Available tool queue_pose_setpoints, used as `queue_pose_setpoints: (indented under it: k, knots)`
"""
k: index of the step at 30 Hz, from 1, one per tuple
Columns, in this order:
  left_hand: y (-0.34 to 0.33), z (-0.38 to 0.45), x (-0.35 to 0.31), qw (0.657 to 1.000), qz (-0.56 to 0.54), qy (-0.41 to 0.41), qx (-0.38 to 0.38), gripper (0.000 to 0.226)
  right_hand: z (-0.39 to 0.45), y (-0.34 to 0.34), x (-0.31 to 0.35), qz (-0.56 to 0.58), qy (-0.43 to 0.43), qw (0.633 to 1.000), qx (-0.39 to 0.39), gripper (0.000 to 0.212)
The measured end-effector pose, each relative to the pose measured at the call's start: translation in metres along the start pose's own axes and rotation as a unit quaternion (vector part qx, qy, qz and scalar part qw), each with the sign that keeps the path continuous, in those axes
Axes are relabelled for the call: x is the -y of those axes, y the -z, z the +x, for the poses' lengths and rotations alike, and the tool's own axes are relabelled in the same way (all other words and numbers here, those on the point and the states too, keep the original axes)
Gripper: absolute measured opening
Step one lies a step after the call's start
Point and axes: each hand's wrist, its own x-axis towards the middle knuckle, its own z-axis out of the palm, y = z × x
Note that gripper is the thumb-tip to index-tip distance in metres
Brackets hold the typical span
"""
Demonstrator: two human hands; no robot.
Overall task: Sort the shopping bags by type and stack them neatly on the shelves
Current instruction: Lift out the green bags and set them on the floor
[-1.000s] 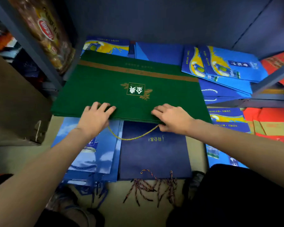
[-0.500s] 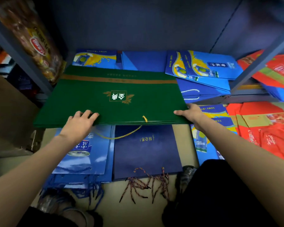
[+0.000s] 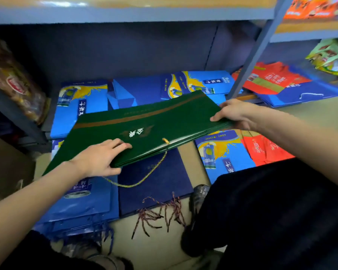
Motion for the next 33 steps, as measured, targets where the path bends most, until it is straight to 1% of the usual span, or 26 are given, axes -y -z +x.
queue_pose_setpoints:
  k: [1,2,4,5,6,9,12,14,16,18,20,22,24,25,26,27,28,29,30,32,33]
  knots:
    - [0.007,0.007,-0.012,1.000,0.000,-0.021,-0.008,0.073,-0.004,0.017,-0.002,-0.008,-0.006,1.000,-0.017,0.030]
    - [0.015,0.017,-0.025,0.999,0.007,-0.039,-0.013,0.074,-0.005,0.034,-0.004,-0.020,-0.014,0.999,-0.027,0.035]
    - [0.028,0.042,-0.052,0.997,0.019,-0.073,-0.022,0.084,-0.004,0.068,-0.012,-0.045,-0.043,0.997,-0.038,0.041]
    - [0.032,0.057,-0.065,0.995,0.023,-0.094,-0.027,0.089,-0.002,0.085,-0.019,-0.062,-0.068,0.995,-0.045,0.041]
    - [0.036,0.072,-0.079,0.993,0.029,-0.114,-0.028,0.089,0.000,0.102,-0.027,-0.081,-0.094,0.991,-0.053,0.039]
    - [0.043,0.123,-0.117,0.985,0.045,-0.165,-0.026,0.074,0.012,0.156,-0.064,-0.141,-0.167,0.972,-0.085,0.035]
    - [0.047,0.177,-0.151,0.981,0.043,-0.187,-0.006,0.068,0.021,0.196,-0.097,-0.192,-0.224,0.950,-0.104,0.021]
    - [0.045,0.213,-0.174,0.980,0.037,-0.197,0.012,0.067,0.031,0.220,-0.119,-0.192,-0.221,0.944,-0.149,0.019]
    - [0.039,0.247,-0.197,0.978,0.026,-0.206,0.025,0.068,0.047,0.242,-0.139,-0.178,-0.212,0.942,-0.191,0.027]
    - [0.028,0.275,-0.222,0.976,0.024,-0.216,0.032,0.071,0.062,0.265,-0.161,-0.176,-0.209,0.938,-0.213,0.036]
    - [0.016,0.298,-0.250,0.972,0.039,-0.229,0.022,0.073,0.072,0.288,-0.184,-0.181,-0.212,0.933,-0.228,0.038]
    - [0.004,0.319,-0.286,0.969,0.049,-0.242,0.012,0.076,0.081,0.312,-0.215,-0.205,-0.236,0.911,-0.269,0.042]
    - [-0.010,0.342,-0.326,0.967,0.046,-0.248,0.015,0.077,0.085,0.330,-0.244,-0.227,-0.253,0.878,-0.337,0.043]
    - [-0.018,0.353,-0.346,0.970,0.024,-0.241,0.020,0.073,0.085,0.334,-0.257,-0.217,-0.264,0.863,-0.372,0.042]
    - [-0.025,0.366,-0.362,0.974,-0.013,-0.224,0.020,0.065,0.086,0.333,-0.271,-0.180,-0.271,0.857,-0.401,0.044]
    - [-0.032,0.377,-0.371,0.980,-0.053,-0.192,0.017,0.055,0.090,0.324,-0.288,-0.116,-0.267,0.863,-0.412,0.048]
    - [-0.039,0.389,-0.372,0.984,-0.093,-0.150,0.016,0.048,0.094,0.307,-0.302,-0.035,-0.248,0.878,-0.408,0.052]
    - [-0.046,0.400,-0.366,0.986,-0.121,-0.113,0.017,0.046,0.098,0.284,-0.317,0.043,-0.233,0.891,-0.387,0.056]
    - [-0.054,0.406,-0.354,0.987,-0.130,-0.088,0.023,0.047,0.101,0.255,-0.330,0.113,-0.237,0.896,-0.357,0.060]
    - [-0.070,0.409,-0.315,0.992,-0.119,-0.035,0.029,0.054,0.114,0.197,-0.358,0.218,-0.264,0.890,-0.303,0.073]
    - [-0.079,0.404,-0.293,0.994,-0.109,-0.004,0.023,0.056,0.122,0.169,-0.368,0.259,-0.272,0.879,-0.293,0.076]
